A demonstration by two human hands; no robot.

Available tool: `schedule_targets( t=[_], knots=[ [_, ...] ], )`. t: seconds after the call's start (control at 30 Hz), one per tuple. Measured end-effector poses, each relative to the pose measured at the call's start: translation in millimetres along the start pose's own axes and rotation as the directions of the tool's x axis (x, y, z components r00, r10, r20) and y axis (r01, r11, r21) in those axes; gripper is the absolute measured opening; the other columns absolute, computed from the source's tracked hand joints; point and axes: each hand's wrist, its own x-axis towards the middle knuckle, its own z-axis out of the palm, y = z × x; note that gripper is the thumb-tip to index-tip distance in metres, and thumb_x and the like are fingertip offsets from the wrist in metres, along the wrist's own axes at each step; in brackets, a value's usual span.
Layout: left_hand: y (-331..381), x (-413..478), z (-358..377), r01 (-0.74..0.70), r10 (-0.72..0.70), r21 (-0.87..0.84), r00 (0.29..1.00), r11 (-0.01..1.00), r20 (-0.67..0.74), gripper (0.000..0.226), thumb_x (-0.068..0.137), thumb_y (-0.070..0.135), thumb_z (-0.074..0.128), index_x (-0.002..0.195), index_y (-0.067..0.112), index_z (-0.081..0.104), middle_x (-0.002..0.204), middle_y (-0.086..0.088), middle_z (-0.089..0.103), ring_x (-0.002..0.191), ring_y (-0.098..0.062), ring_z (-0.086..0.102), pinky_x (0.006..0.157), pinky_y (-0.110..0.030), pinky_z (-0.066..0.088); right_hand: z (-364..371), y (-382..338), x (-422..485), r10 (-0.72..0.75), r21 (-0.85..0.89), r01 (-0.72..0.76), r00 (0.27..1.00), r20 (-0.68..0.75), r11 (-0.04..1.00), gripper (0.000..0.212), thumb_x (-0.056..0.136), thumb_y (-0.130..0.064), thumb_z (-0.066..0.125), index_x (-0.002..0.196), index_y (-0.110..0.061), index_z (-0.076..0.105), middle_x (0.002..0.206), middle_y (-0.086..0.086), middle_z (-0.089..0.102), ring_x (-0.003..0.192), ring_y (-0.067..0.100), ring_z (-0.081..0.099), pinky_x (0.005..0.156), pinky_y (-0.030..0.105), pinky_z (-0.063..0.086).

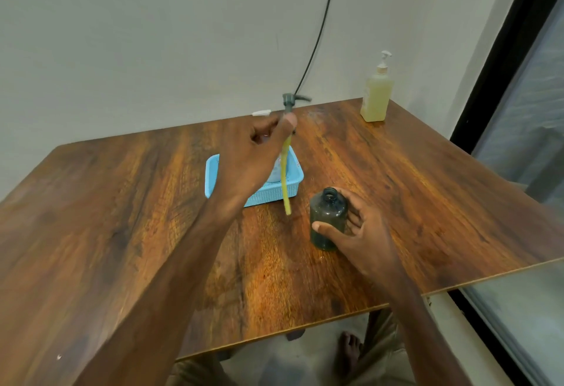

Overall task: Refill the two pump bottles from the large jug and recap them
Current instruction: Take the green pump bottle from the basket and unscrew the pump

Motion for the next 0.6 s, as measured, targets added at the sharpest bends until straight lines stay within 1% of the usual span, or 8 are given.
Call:
schedule_targets(
  t=[0.03, 0.1, 0.17, 0.23, 0.33, 0.47, 0.57, 0.6],
  knots=[
    [-8.2, -5.3, 1.6, 0.015, -0.02, 0.067, 0.997, 0.998, 0.07, 0.031, 0.1, 0.043, 0.065, 0.093, 0.018, 0.083, 0.085, -0.004, 0.079, 0.082, -0.022, 0.071, 0.069, -0.021, 0.047, -0.1, -0.1, -0.2, 0.001, 0.008, -0.001, 1.0, 0.001, 1.0, 0.077, 0.076, -0.019, 0.087, 0.139, -0.034, 0.045, 0.113, -0.036, 0.05, 0.1, -0.027, 0.054, 0.08, 0.0, 0.044],
    [-26.5, -18.7, 6.9, 0.053, -0.097, 0.188, 0.968, 0.981, 0.23, 0.027, 0.098, 0.042, 0.067, 0.093, 0.021, 0.083, 0.084, 0.001, 0.078, 0.074, -0.002, 0.066, 0.06, -0.011, 0.038, -0.1, 0.3, -0.4, -0.001, 0.013, 0.001, 1.0, 0.004, 1.0, 0.077, 0.076, -0.019, 0.087, 0.142, -0.029, 0.047, 0.116, -0.032, 0.053, 0.102, -0.027, 0.054, 0.081, 0.0, 0.044],
    [-43.2, -32.8, 13.0, 0.105, -0.184, 0.26, 0.935, 0.96, 0.303, 0.021, 0.093, 0.043, 0.074, 0.092, 0.024, 0.082, 0.081, 0.009, 0.077, 0.068, 0.008, 0.062, 0.058, -0.007, 0.039, 0.0, 1.1, -0.5, -0.003, 0.011, 0.003, 1.0, 0.002, 1.0, 0.078, 0.075, -0.02, 0.088, 0.143, -0.025, 0.049, 0.121, -0.027, 0.057, 0.107, -0.021, 0.056, 0.086, 0.004, 0.047],
    [-58.7, -44.6, 19.3, 0.195, -0.277, 0.284, 0.918, 0.939, 0.285, 0.02, 0.087, 0.041, 0.081, 0.09, 0.021, 0.079, 0.077, 0.01, 0.074, 0.066, 0.006, 0.064, 0.057, -0.009, 0.043, 0.5, 1.0, -0.9, -0.006, 0.015, 0.006, 1.0, -0.002, 1.0, 0.077, 0.075, -0.019, 0.088, 0.142, -0.026, 0.05, 0.123, -0.022, 0.059, 0.108, -0.018, 0.058, 0.086, 0.006, 0.048],
    [-76.1, -54.2, 29.8, 0.289, -0.366, 0.287, 0.891, 0.913, 0.268, 0.02, 0.084, 0.037, 0.086, 0.086, 0.02, 0.074, 0.074, 0.008, 0.074, 0.065, 0.0, 0.068, 0.059, -0.016, 0.051, 1.2, 1.2, -0.3, -0.007, 0.007, 0.007, 1.0, -0.009, 1.0, 0.079, 0.075, -0.019, 0.088, 0.142, -0.028, 0.048, 0.12, -0.026, 0.057, 0.104, -0.024, 0.055, 0.083, 0.002, 0.046],
    [-94.0, -58.0, 41.3, 0.257, -0.379, 0.412, 0.892, 0.874, 0.247, 0.018, 0.087, 0.039, 0.083, 0.082, 0.025, 0.072, 0.074, 0.01, 0.073, 0.068, -0.003, 0.069, 0.067, -0.029, 0.06, 1.9, 2.1, 0.6, 0.01, 0.005, -0.009, 1.0, -0.012, 1.0, 0.083, 0.075, -0.02, 0.088, 0.146, -0.027, 0.046, 0.115, -0.033, 0.052, 0.102, -0.026, 0.054, 0.082, 0.001, 0.045],
    [-100.8, -63.2, 44.8, 0.195, -0.33, 0.46, 0.914, 0.866, 0.234, 0.017, 0.088, 0.042, 0.081, 0.084, 0.026, 0.075, 0.07, 0.012, 0.071, 0.067, -0.003, 0.066, 0.07, -0.035, 0.061, 2.1, 2.7, 1.2, 0.014, 0.01, -0.014, 1.0, -0.014, 1.0, 0.083, 0.075, -0.017, 0.088, 0.145, -0.027, 0.045, 0.114, -0.035, 0.051, 0.1, -0.028, 0.054, 0.081, 0.001, 0.045],
    [-101.6, -64.8, 45.0, 0.17, -0.3, 0.461, 0.927, 0.871, 0.225, 0.018, 0.089, 0.043, 0.08, 0.085, 0.026, 0.077, 0.069, 0.013, 0.07, 0.067, -0.003, 0.065, 0.074, -0.038, 0.061, 2.0, 2.6, 1.3, 0.015, 0.011, -0.015, 1.0, -0.014, 1.0, 0.083, 0.075, -0.017, 0.088, 0.146, -0.026, 0.045, 0.114, -0.035, 0.052, 0.1, -0.027, 0.054, 0.082, 0.001, 0.045]
  ],
)
